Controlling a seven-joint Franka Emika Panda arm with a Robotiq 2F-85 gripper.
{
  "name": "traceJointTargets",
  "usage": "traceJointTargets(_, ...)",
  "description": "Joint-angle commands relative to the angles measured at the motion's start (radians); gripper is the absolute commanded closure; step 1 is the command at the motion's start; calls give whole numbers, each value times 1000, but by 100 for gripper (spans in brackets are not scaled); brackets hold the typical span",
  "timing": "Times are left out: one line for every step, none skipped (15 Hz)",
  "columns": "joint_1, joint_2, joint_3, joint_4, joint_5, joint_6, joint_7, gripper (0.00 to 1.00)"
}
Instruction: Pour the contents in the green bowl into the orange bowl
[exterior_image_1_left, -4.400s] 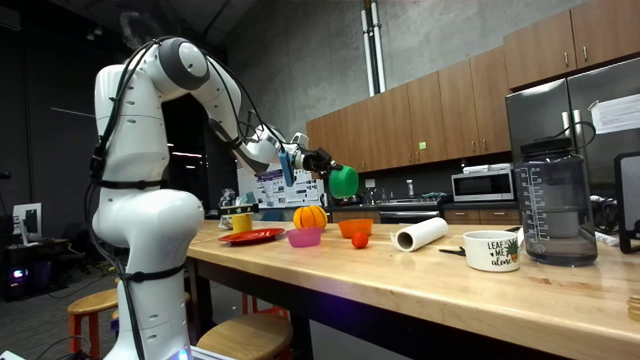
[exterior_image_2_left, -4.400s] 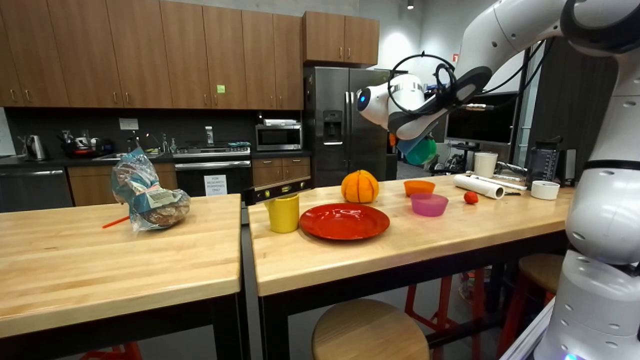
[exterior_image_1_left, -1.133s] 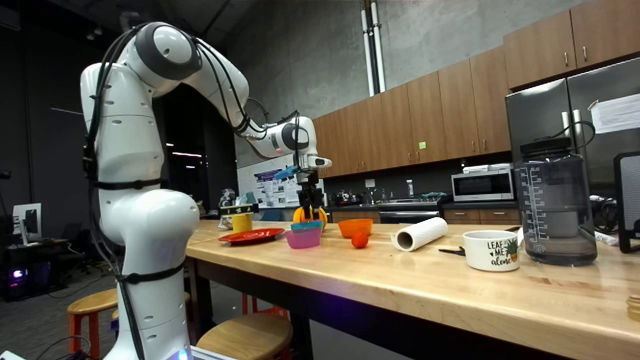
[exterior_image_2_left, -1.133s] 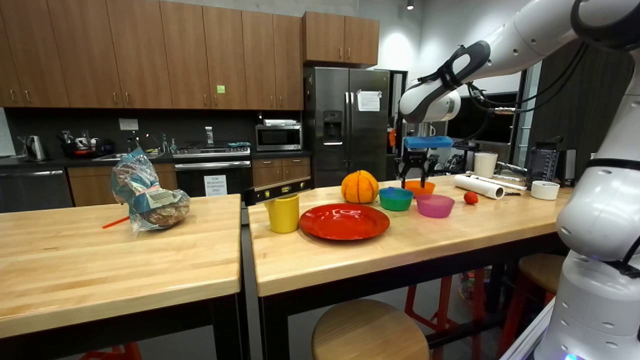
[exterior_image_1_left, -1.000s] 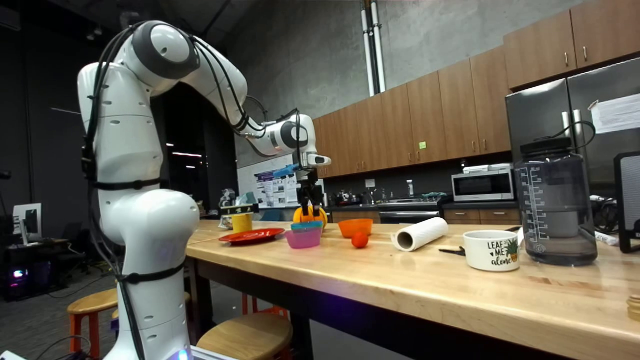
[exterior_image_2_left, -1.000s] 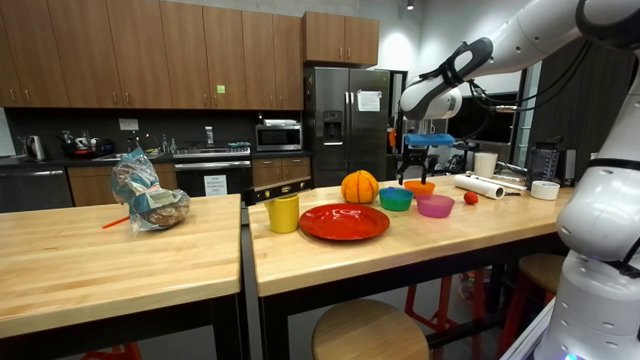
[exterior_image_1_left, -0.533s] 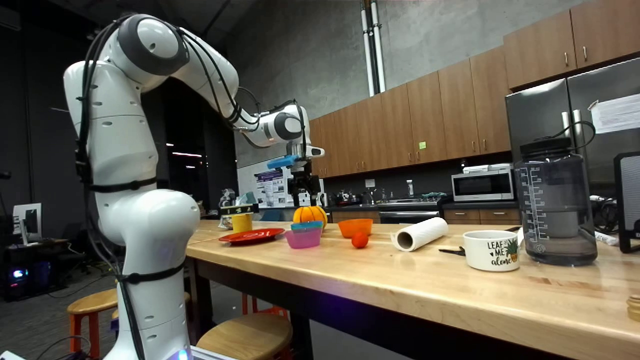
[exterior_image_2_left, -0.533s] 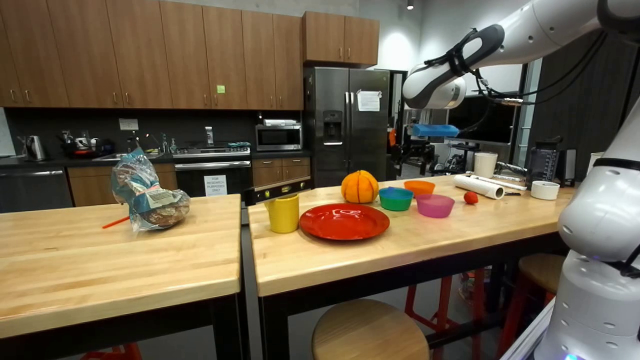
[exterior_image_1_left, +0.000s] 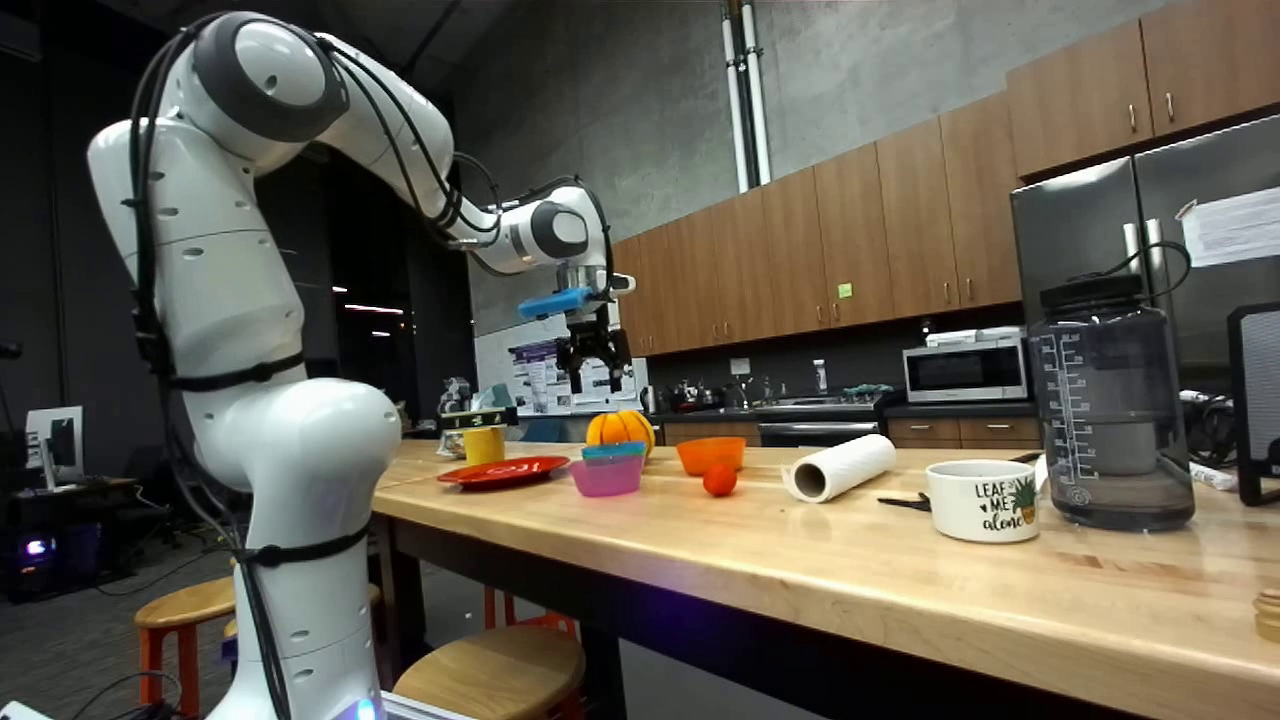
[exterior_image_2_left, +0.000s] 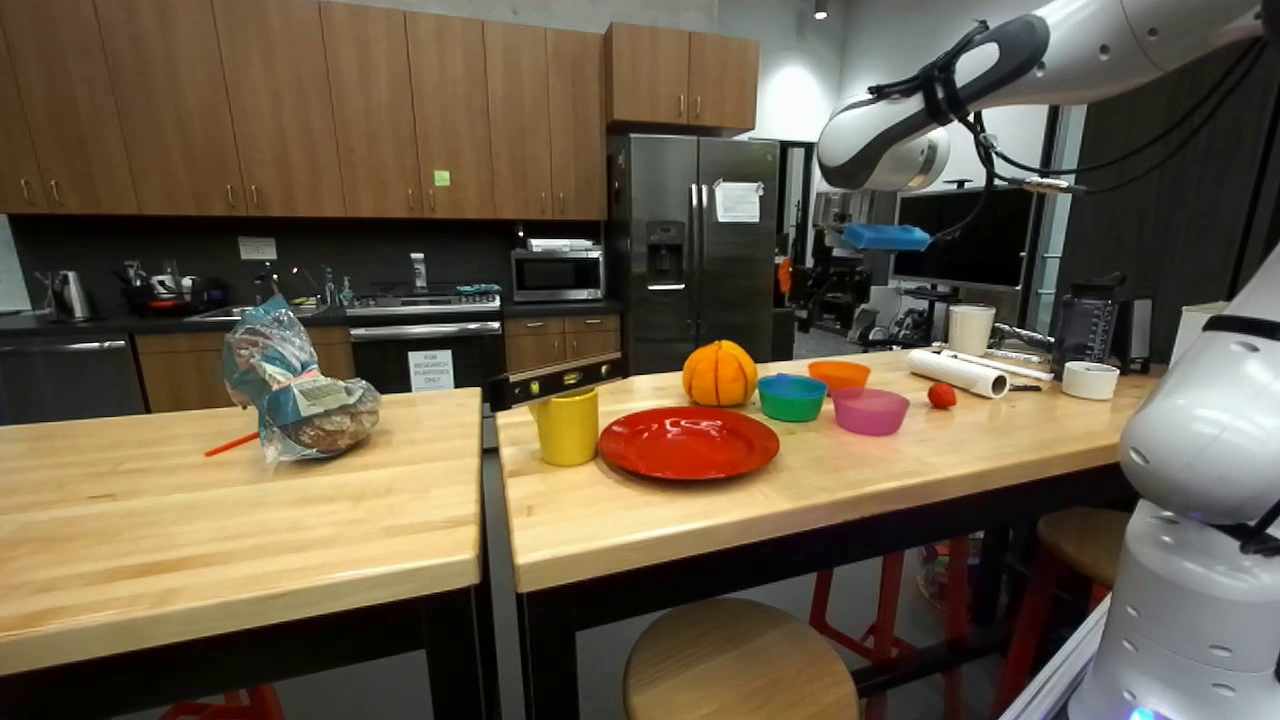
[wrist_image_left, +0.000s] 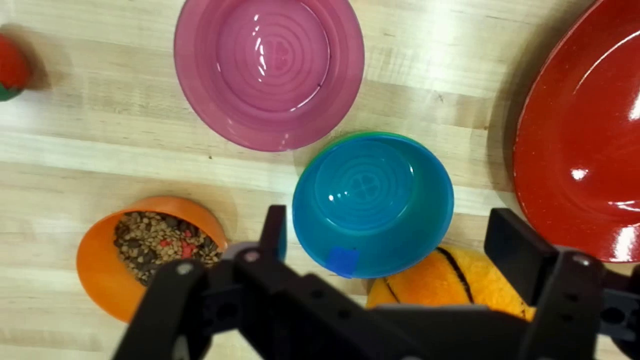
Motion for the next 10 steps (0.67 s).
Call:
traceJointTargets(-2,-75,2,-27,-6,-27,-19,0)
traceJointTargets(-3,-94,1,-33,-7,-36,-18,0)
traceJointTargets(-4,-108,0,-36,-6,-44,-19,0)
traceJointTargets(-5,-124,-1,-41,-6,-53,-19,0)
traceJointTargets(-6,-139,-1,-45,-6,-62,-16,0)
traceJointTargets(-9,-152,-2,-47,-5,-70,-10,0)
traceJointTargets(-10,-165,-3,-50,-2,-75,-10,0)
traceJointTargets(-11,-178,-4,-53,-2,-79,-11,0)
traceJointTargets(-13,-190,-4,-56,-3,-80,-8,0)
traceJointTargets(-14,-200,-5,-59,-2,-81,-8,0)
